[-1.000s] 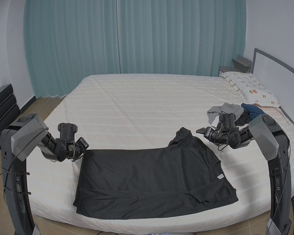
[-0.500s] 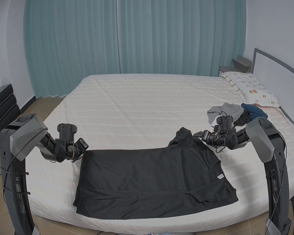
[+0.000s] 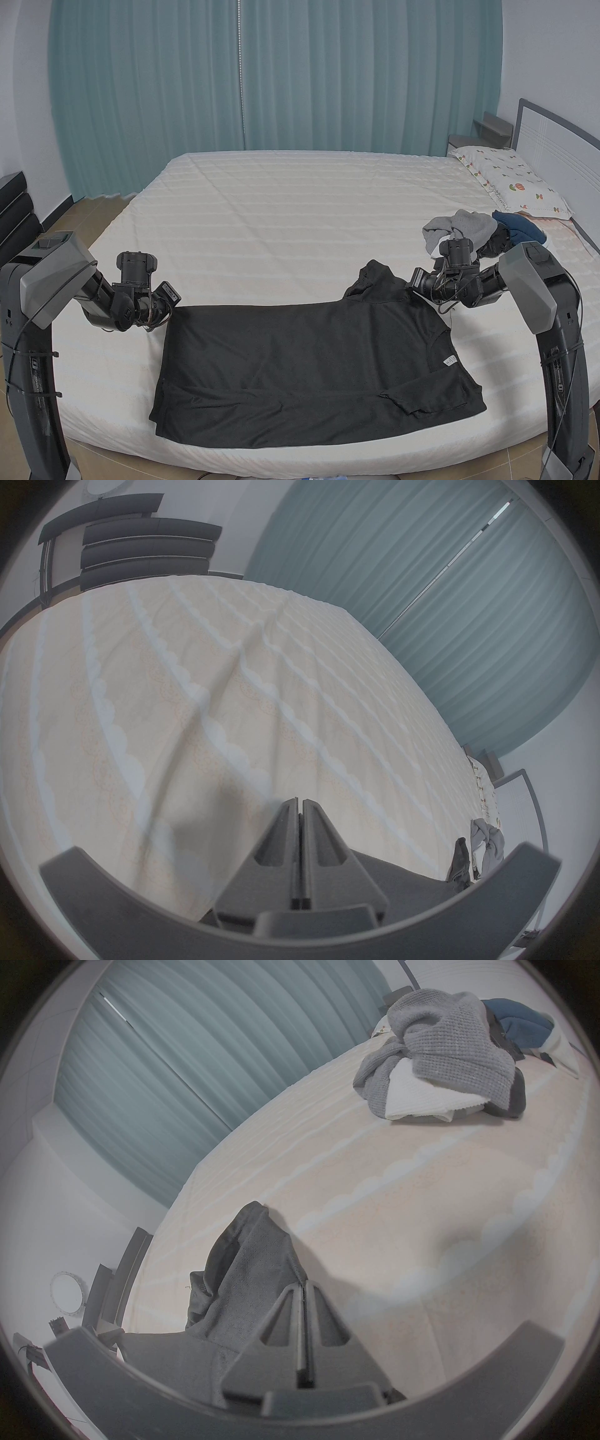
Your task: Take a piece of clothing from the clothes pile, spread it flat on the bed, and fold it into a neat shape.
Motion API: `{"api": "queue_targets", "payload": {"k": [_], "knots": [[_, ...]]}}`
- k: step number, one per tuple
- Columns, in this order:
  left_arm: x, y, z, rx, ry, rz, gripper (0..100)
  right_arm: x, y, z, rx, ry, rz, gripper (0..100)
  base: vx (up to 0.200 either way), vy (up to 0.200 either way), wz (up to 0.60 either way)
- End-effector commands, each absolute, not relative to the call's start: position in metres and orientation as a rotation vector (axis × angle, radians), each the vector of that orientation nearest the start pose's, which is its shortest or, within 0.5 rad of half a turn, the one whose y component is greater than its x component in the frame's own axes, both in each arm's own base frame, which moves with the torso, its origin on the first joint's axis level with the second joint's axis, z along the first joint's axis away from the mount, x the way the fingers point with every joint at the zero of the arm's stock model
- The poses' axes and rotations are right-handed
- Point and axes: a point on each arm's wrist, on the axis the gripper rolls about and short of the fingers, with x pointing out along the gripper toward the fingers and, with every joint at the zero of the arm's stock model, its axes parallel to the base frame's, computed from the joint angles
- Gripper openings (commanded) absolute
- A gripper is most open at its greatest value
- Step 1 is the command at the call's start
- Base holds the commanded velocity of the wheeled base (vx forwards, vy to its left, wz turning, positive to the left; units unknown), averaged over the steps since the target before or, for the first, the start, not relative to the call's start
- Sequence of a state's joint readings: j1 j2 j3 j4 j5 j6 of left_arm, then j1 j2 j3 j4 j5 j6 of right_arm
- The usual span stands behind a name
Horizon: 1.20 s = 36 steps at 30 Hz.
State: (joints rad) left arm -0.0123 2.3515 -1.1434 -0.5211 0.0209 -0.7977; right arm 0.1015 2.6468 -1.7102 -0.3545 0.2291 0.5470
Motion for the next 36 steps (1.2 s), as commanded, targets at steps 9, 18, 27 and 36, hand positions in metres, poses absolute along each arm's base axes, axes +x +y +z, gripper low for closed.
{"api": "queue_targets", "payload": {"k": [9, 18, 27, 36], "knots": [[0.423, 0.006, 0.024, -0.757, 0.613, 0.292, 0, 0.494, 0.033, 0.022, 0.601, 0.637, 0.127, 0, 0.000, 0.000, 0.00], [0.420, 0.008, 0.033, -0.759, 0.598, 0.290, 0, 0.487, 0.020, 0.040, 0.653, 0.594, 0.114, 0, 0.000, 0.000, 0.00], [0.411, 0.009, 0.037, -0.727, 0.607, 0.288, 0, 0.481, 0.023, 0.046, 0.662, 0.544, 0.139, 0, 0.000, 0.000, 0.00], [0.404, 0.006, 0.046, -0.710, 0.602, 0.273, 0, 0.471, 0.020, 0.065, 0.700, 0.505, 0.139, 0, 0.000, 0.000, 0.00]]}}
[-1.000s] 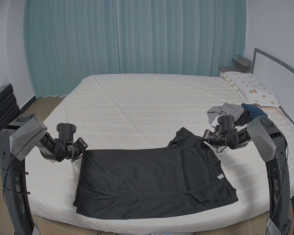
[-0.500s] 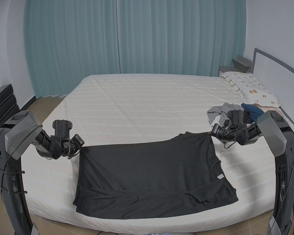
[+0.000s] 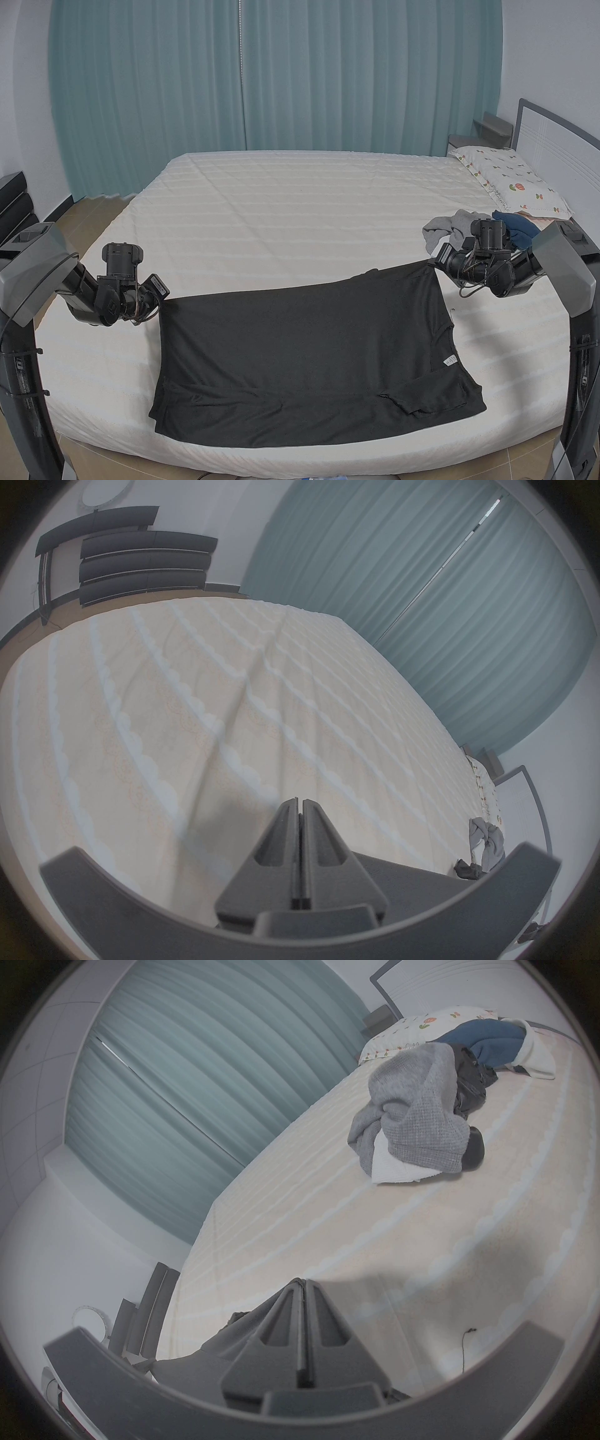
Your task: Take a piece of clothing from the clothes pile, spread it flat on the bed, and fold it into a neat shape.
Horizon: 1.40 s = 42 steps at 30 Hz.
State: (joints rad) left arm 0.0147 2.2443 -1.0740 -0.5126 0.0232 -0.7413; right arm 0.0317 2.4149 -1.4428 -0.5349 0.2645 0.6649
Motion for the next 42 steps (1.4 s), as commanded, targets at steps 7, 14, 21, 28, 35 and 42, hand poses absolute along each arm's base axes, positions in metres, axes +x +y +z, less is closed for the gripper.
{"api": "queue_targets", "payload": {"k": [7, 14, 21, 28, 35, 42], "knots": [[0.403, 0.005, 0.047, -0.709, 0.604, 0.273, 0, 0.464, 0.021, 0.060, 0.692, 0.536, 0.150, 0, 0.000, 0.000, 0.00], [0.399, 0.005, 0.045, -0.707, 0.621, 0.278, 0, 0.462, 0.021, 0.060, 0.683, 0.552, 0.154, 0, 0.000, 0.000, 0.00], [0.388, 0.004, 0.039, -0.658, 0.650, 0.267, 0, 0.453, 0.013, 0.063, 0.686, 0.572, 0.174, 0, 0.000, 0.000, 0.00], [0.396, -0.006, 0.035, -0.659, 0.602, 0.228, 0, 0.454, 0.007, 0.069, 0.692, 0.551, 0.168, 0, 0.000, 0.000, 0.00], [0.394, -0.007, 0.035, -0.659, 0.600, 0.226, 0, 0.454, 0.007, 0.054, 0.707, 0.580, 0.158, 0, 0.000, 0.000, 0.00], [0.392, 0.000, 0.038, -0.656, 0.590, 0.257, 0, 0.449, 0.006, 0.053, 0.708, 0.594, 0.148, 0, 0.000, 0.000, 0.00]]}}
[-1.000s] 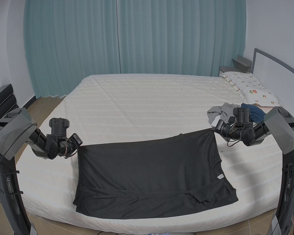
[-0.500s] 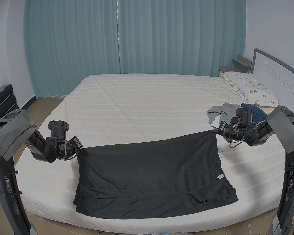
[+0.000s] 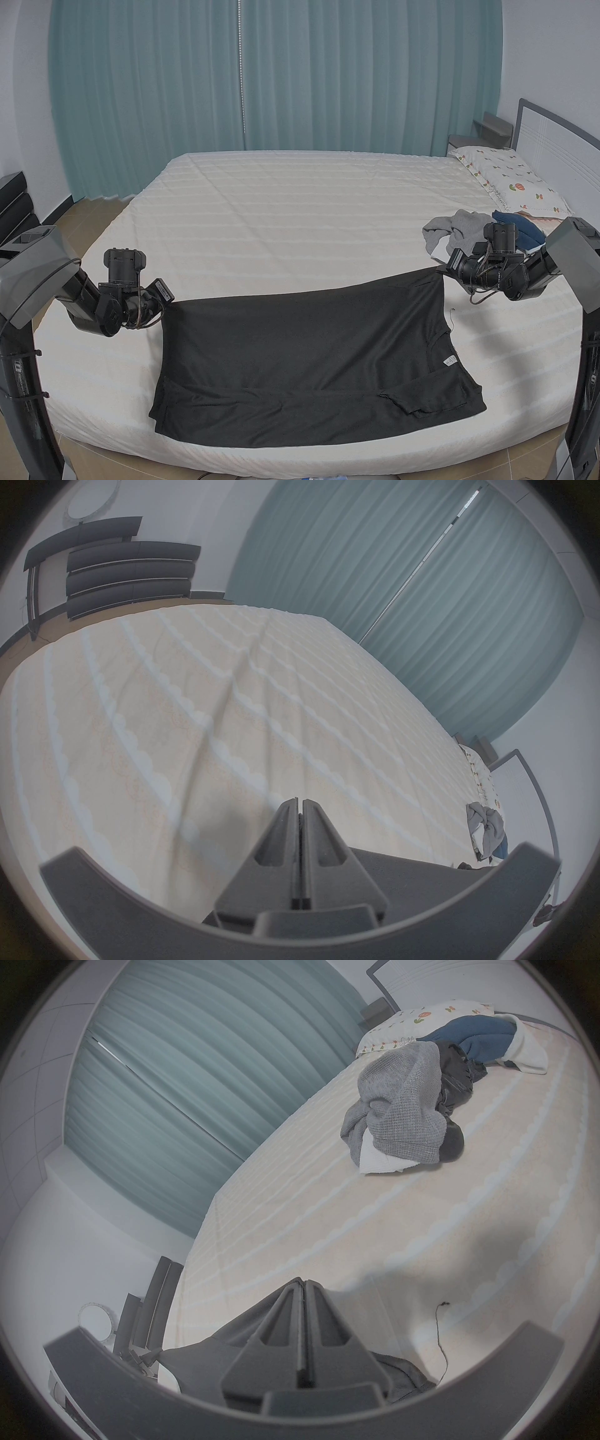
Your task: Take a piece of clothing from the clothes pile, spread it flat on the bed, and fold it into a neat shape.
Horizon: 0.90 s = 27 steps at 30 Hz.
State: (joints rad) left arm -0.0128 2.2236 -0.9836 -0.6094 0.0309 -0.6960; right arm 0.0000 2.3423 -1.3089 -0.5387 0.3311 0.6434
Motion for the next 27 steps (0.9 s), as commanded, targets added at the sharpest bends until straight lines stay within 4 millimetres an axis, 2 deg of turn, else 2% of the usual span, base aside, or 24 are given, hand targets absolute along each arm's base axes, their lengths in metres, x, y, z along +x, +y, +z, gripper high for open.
{"api": "queue_targets", "payload": {"k": [1, 8, 13, 14, 15, 20, 27], "knots": [[0.392, 0.001, 0.040, -0.654, 0.585, 0.266, 0, 0.447, 0.004, 0.054, 0.710, 0.591, 0.144, 0, 0.000, 0.000, 0.00], [0.375, -0.002, 0.042, -0.625, 0.609, 0.289, 0, 0.432, -0.003, 0.051, 0.710, 0.629, 0.126, 0, 0.000, 0.000, 0.00], [0.364, -0.005, 0.035, -0.570, 0.655, 0.282, 0, 0.415, -0.004, 0.050, 0.717, 0.679, 0.156, 0, 0.000, 0.000, 0.00], [0.353, -0.008, 0.028, -0.552, 0.695, 0.283, 0, 0.404, -0.004, 0.048, 0.708, 0.710, 0.165, 0, 0.000, 0.000, 0.00], [0.353, -0.008, 0.027, -0.552, 0.698, 0.284, 0, 0.403, -0.004, 0.047, 0.706, 0.711, 0.165, 0, 0.000, 0.000, 0.00], [0.333, -0.011, 0.013, -0.524, 0.780, 0.295, 0, 0.374, -0.007, 0.027, 0.643, 0.807, 0.159, 0, 0.000, 0.000, 0.00], [0.309, -0.015, 0.003, -0.482, 0.863, 0.293, 0, 0.350, -0.011, 0.008, 0.574, 0.890, 0.157, 0, 0.000, 0.000, 0.00]]}}
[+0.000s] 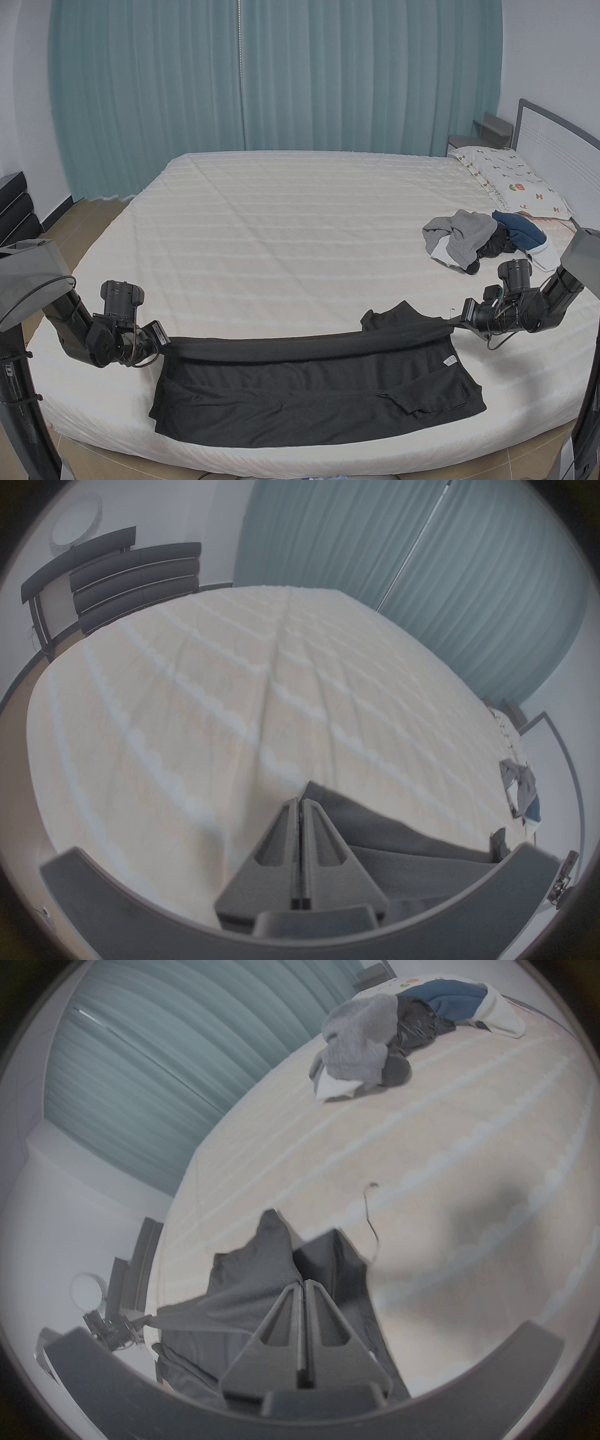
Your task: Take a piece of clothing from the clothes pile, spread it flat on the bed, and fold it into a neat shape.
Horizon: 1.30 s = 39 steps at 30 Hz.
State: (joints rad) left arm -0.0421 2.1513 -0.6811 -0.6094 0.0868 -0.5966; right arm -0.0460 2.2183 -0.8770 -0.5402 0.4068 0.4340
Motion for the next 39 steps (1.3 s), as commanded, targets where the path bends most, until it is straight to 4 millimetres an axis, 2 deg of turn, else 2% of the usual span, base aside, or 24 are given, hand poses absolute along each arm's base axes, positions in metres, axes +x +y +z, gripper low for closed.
{"api": "queue_targets", "payload": {"k": [1, 7, 21, 31, 39], "knots": [[0.304, -0.016, 0.001, -0.469, 0.880, 0.289, 0, 0.344, -0.011, 0.004, 0.556, 0.909, 0.162, 0, 0.000, 0.000, 0.00], [0.288, -0.026, -0.007, -0.439, 0.943, 0.270, 0, 0.334, -0.011, -0.005, 0.530, 0.952, 0.168, 0, 0.000, 0.000, 0.00], [0.275, -0.029, -0.007, -0.408, 0.960, 0.291, 0, 0.332, -0.011, -0.008, 0.528, 0.966, 0.162, 0, 0.000, 0.000, 0.00], [0.275, -0.029, 0.005, -0.430, 0.918, 0.285, 0, 0.330, -0.023, 0.012, 0.539, 0.900, 0.148, 0, 0.000, 0.000, 0.00], [0.271, -0.029, 0.000, -0.418, 0.947, 0.288, 0, 0.317, -0.020, -0.012, 0.487, 0.990, 0.170, 0, 0.000, 0.000, 0.00]]}}
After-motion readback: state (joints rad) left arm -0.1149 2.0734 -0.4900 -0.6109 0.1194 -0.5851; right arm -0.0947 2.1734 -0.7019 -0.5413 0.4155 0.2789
